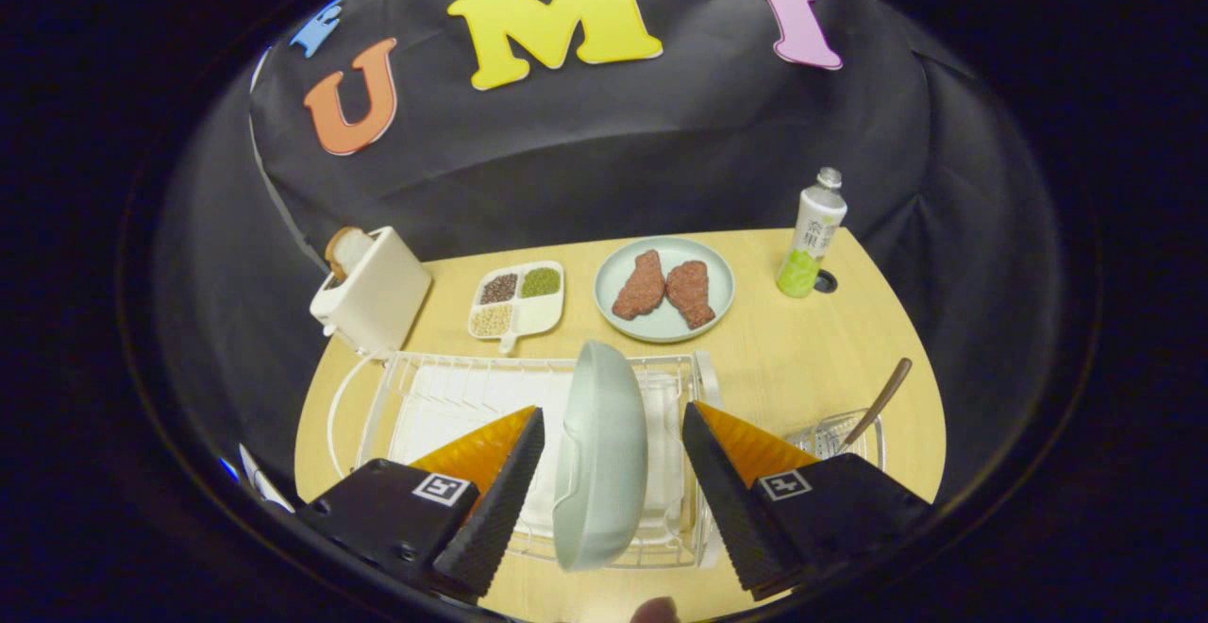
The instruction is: Take the plate from the dish rack, then take the spoon from the basket and place it into the plate.
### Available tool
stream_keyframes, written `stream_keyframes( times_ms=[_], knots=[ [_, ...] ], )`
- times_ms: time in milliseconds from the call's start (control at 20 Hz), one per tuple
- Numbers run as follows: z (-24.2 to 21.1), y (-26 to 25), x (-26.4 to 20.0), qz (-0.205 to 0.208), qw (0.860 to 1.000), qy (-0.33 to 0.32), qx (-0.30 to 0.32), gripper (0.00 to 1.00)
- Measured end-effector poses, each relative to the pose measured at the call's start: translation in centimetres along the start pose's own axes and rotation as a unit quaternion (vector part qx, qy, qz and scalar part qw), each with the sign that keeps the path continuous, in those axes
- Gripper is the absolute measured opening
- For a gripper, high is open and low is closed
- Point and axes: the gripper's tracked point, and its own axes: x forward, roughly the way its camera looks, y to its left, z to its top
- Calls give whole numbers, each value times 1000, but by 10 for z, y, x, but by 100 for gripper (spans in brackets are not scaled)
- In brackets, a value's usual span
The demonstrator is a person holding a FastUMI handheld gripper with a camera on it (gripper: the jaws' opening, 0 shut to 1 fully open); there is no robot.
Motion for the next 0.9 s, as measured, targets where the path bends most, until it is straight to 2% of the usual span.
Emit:
stream_keyframes(
  times_ms=[150,250,400,500,750,900],
  knots=[
    [-7,4,12,-7,999,28,24,89],
    [-13,5,20,-10,998,46,42,79],
    [-15,7,23,-22,997,53,58,59],
    [-14,4,21,-37,996,55,62,42],
    [-2,-2,7,-80,995,32,44,37],
    [-6,-1,-2,-82,995,36,35,36]
  ],
)
